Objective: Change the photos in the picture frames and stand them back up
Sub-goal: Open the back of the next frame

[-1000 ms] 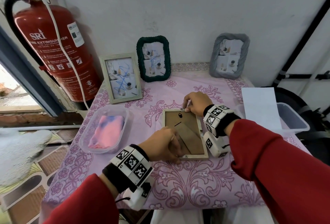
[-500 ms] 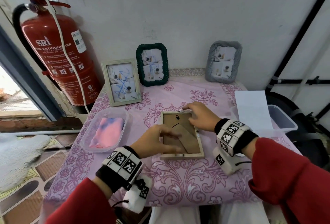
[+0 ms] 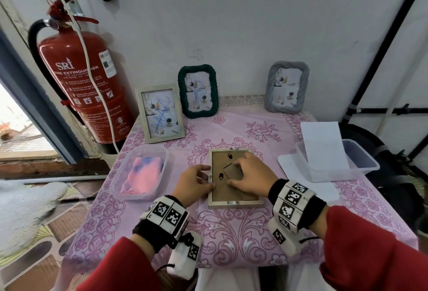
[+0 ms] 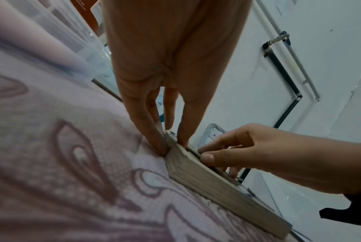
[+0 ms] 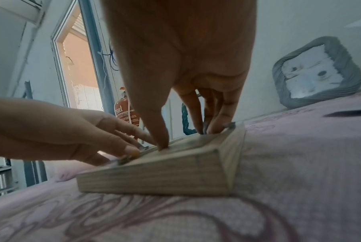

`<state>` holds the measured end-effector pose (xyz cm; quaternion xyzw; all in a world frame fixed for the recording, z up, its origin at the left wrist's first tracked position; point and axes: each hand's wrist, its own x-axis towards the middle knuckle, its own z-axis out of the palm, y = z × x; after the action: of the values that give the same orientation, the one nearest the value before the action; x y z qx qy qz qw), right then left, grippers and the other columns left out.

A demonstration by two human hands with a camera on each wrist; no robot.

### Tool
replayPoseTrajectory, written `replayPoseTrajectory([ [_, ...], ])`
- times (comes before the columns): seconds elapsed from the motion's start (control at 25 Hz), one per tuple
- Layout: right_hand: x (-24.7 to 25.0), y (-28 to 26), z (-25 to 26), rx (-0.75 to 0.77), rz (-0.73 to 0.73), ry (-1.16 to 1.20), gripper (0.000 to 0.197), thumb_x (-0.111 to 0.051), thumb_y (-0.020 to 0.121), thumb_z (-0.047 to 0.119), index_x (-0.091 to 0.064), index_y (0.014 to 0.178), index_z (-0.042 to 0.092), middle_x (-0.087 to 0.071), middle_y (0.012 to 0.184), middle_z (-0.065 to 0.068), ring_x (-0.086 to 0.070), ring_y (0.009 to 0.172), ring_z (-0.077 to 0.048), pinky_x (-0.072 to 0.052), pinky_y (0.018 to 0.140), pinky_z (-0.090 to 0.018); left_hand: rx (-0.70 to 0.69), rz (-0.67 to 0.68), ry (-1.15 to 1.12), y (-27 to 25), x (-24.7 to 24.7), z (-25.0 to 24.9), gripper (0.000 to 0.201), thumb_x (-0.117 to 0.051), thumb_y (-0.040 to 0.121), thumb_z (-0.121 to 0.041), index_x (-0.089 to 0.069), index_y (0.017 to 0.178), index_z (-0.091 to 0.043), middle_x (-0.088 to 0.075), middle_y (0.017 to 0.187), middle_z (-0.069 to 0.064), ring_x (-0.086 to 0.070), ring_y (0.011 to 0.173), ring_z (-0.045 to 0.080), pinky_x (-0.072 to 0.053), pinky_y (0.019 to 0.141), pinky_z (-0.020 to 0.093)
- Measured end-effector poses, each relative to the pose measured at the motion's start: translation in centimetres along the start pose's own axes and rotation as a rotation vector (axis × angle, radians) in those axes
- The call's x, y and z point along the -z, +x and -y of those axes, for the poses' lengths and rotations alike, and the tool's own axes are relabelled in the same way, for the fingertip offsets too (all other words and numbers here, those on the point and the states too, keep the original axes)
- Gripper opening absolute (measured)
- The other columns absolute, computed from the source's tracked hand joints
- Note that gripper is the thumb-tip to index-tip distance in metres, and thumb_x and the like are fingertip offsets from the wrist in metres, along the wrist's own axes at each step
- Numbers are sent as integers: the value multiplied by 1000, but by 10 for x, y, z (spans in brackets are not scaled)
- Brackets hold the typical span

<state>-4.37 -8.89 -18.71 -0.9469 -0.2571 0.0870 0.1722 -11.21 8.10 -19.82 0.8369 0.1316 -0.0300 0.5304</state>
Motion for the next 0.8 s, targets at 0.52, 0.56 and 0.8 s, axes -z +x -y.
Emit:
replayPoseTrajectory([
  [0.52, 7, -10, -13, -43, -147, 253, 52, -74, 69, 41, -63, 113, 18, -63, 102, 2, -58, 88, -10, -48, 78, -24, -69, 0, 33, -4, -11, -11, 51, -71, 81, -22, -54, 127, -9, -53, 102, 12, -55, 83, 19, -53, 85, 35],
  [0.56, 7, -10, -13, -36, -149, 260, 51, -74, 70, 40, -62, 114, 17, -63, 101, 3, -58, 86, -9, -47, 77, -22, -88, -29, 75, -4, -12, -12, 49, -71, 81, -22, -56, 126, -10, -53, 104, 12, -53, 82, 16, -51, 81, 30],
  [0.8, 14, -14, -24, 25, -177, 395, 32, -67, 84, 19, -64, 114, 10, -62, 109, -5, -51, 78, -1, -39, 69, -5, -45, -3, -231, -9, -13, -17, 41, -62, 85, -1, -51, 124, -2, -53, 80, 3, -60, 67, 13, -55, 55, 20],
])
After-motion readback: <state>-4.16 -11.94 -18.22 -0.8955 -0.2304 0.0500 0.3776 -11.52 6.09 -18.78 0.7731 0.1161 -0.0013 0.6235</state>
